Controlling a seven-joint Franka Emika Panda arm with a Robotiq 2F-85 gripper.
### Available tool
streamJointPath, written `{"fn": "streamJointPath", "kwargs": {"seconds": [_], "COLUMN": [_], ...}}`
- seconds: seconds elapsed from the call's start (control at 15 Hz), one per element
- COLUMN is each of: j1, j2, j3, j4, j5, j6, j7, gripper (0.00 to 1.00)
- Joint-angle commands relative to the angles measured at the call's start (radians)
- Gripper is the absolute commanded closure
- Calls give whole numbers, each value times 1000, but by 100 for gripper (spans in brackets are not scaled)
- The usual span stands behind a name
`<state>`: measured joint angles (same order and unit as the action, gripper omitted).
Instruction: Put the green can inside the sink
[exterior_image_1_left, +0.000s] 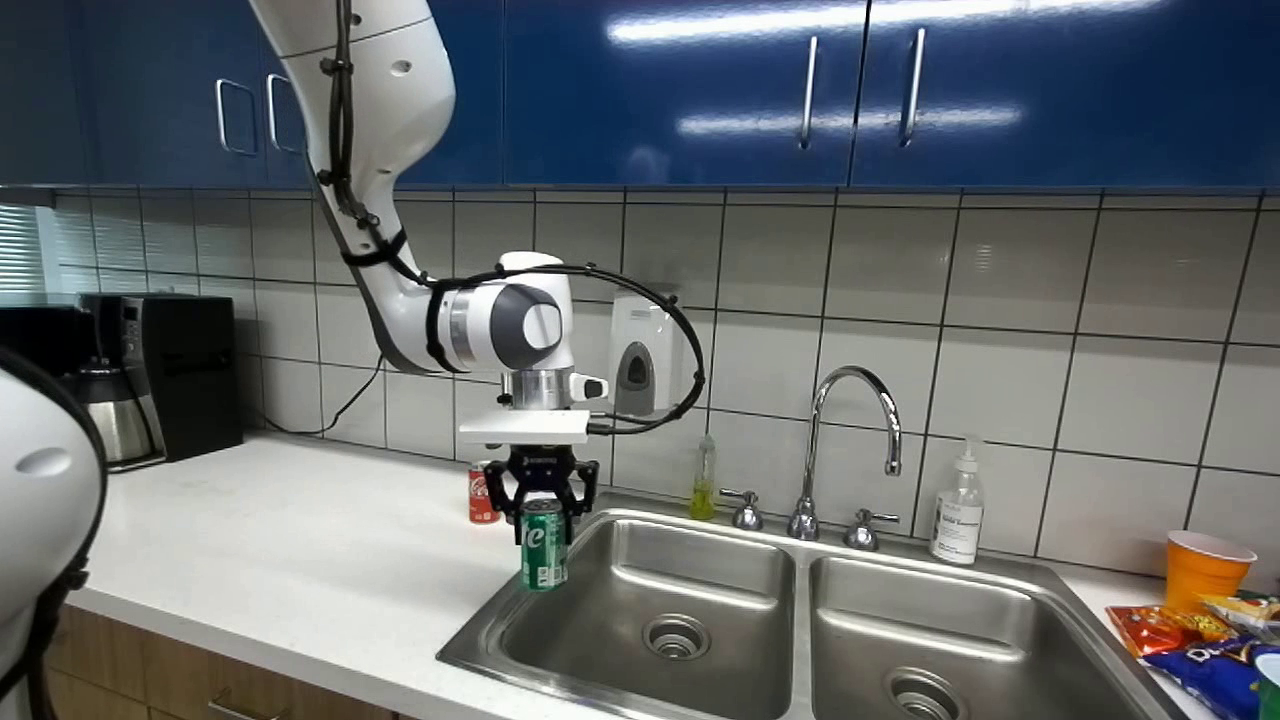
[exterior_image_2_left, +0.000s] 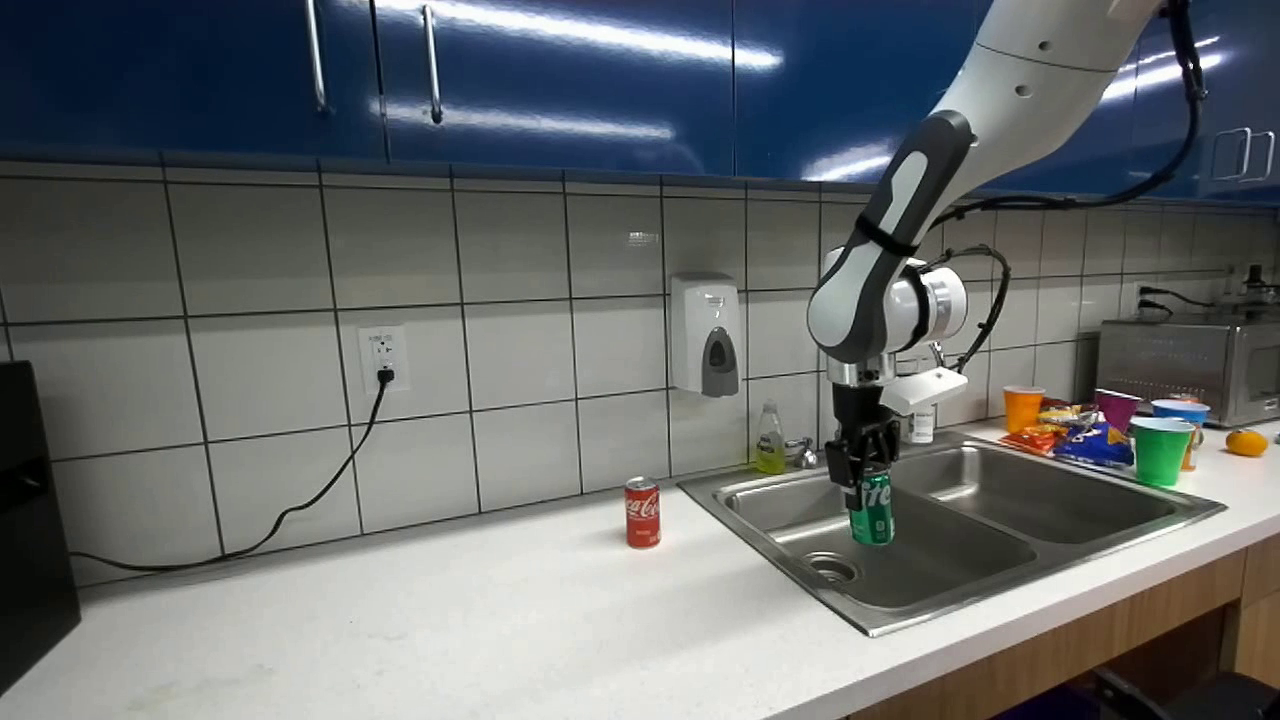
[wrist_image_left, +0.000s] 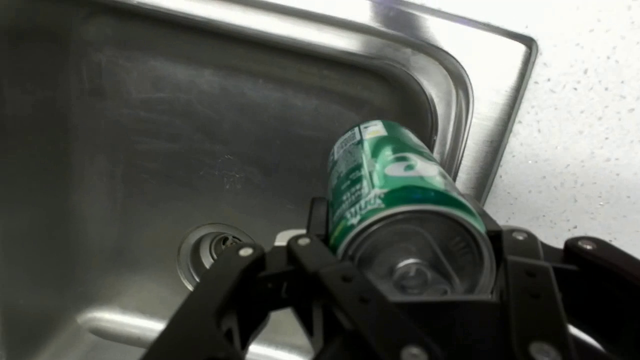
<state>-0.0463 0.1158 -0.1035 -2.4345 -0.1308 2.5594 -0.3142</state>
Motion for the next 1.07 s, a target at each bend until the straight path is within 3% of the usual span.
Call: {"fn": "streamJointPath", "kwargs": {"seconds": [0.0,1.0], "j1": [-28,-53], "j2": [18,262], "j3": [-11,-61], "j4": [13,164], "j5": [-46,-71], "j6": [10,114], "j7": [40,114], "gripper": [62,62]}}
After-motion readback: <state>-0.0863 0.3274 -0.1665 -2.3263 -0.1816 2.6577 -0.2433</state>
